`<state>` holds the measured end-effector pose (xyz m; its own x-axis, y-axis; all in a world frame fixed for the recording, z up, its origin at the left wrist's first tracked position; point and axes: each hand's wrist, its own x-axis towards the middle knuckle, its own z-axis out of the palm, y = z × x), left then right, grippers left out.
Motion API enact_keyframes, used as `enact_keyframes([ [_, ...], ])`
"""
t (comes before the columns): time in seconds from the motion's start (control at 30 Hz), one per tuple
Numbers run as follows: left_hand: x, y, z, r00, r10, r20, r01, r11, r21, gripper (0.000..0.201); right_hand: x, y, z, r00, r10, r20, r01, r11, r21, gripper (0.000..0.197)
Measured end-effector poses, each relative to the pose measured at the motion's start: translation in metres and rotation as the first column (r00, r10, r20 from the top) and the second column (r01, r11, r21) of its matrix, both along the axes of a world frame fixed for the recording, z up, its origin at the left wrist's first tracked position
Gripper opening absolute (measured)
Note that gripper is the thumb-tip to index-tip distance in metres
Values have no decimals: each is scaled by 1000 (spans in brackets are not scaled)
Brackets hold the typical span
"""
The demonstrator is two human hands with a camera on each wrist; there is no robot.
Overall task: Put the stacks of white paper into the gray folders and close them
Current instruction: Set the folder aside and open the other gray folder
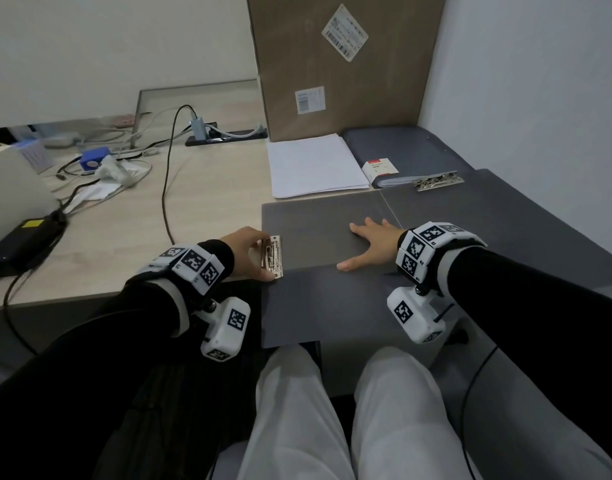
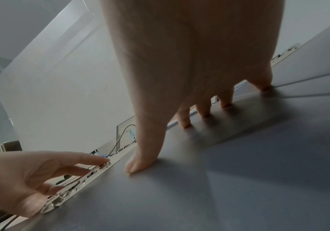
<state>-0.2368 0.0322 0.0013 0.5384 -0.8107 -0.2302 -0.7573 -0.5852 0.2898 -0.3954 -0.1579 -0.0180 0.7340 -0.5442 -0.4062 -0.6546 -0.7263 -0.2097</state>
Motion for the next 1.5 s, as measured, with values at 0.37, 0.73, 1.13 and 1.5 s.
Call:
enact_keyframes([
  [0.37,36,-15,5,742,256,-620,-524,798,-297,21,-3,2,-2,999,27,-29,-27,1000,6,107],
  [0.73,67,-38,-1,862,422,-281,-453,890,-52,18,0,23,-2,994,63,-85,-61,998,22,101],
  [1.13,-8,-121,33,971,52,-235,-102,974,-203,34,-19,-22,31,978,-118,174,110,992,55,73],
  [1.5,-65,-187,-16,961,-274,-33,272,920,280,81,-29,-98,13,966,-221,132,234,968,-90,79],
])
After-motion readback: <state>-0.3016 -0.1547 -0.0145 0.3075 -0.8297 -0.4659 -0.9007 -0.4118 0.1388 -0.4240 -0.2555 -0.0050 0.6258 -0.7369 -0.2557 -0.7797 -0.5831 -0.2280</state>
